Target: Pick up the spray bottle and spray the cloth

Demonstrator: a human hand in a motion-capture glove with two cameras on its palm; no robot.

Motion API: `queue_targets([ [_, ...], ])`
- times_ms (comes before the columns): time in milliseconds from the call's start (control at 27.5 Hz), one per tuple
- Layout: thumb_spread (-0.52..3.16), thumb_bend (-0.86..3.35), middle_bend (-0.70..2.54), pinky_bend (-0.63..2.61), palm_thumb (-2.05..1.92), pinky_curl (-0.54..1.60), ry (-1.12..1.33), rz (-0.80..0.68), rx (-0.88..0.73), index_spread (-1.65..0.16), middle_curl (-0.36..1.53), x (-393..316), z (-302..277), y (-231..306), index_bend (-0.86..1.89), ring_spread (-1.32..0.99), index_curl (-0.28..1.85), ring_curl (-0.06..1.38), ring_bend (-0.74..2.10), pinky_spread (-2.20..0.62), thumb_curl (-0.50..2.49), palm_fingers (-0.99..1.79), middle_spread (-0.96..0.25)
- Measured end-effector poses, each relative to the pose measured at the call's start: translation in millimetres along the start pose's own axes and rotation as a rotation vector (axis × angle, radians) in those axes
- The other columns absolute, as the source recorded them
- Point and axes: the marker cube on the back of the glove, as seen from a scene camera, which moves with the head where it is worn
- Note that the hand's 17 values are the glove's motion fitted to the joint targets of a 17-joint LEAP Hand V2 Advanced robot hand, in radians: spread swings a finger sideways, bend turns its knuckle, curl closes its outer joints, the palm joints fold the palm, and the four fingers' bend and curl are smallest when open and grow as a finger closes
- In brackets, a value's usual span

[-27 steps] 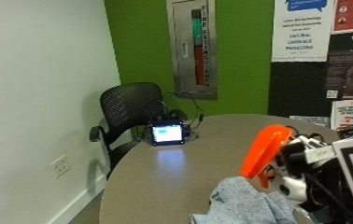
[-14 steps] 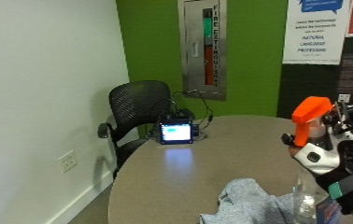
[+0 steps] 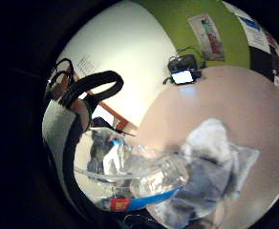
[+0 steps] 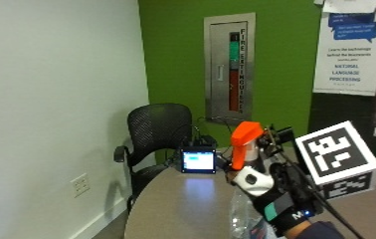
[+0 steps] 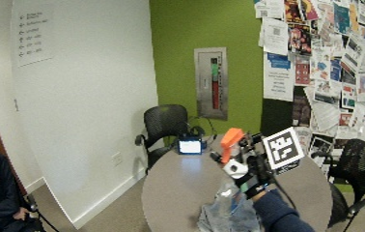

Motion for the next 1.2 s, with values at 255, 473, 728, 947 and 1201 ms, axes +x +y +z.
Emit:
queue_targets([
  [255,0.78,-0.02,0.61,0.54,0.92,0.42,-0.015,0.101,-0.087,-0.28,0.55,33.4,79.4,35.1,0.14,-0.18,0.54,0.48,0.74,-0.31,0.69,1.28,-0.15],
  [473,0.77,-0.02,0.6,0.55,0.95,0.42,0.001,0.134,-0.14,-0.27,0.55,58.9,142.1,48.2,0.13,-0.17,0.52,0.48,0.74,-0.3,0.68,1.26,-0.15],
  [728,0.75,-0.02,0.59,0.53,0.98,0.42,-0.02,0.106,-0.149,-0.28,0.55,63.9,161.3,57.1,0.15,-0.17,0.52,0.48,0.74,-0.3,0.68,1.27,-0.15],
  [947,0.73,-0.03,0.59,0.53,0.98,0.41,-0.059,0.059,-0.114,-0.28,0.55,65.7,157.8,58.6,0.15,-0.18,0.52,0.47,0.73,-0.3,0.69,1.28,-0.15],
  [1201,0.67,-0.04,0.59,0.53,0.96,0.41,-0.051,0.031,-0.124,-0.28,0.55,51.4,152.9,42.0,0.16,-0.21,0.52,0.47,0.72,-0.31,0.69,1.27,-0.16],
])
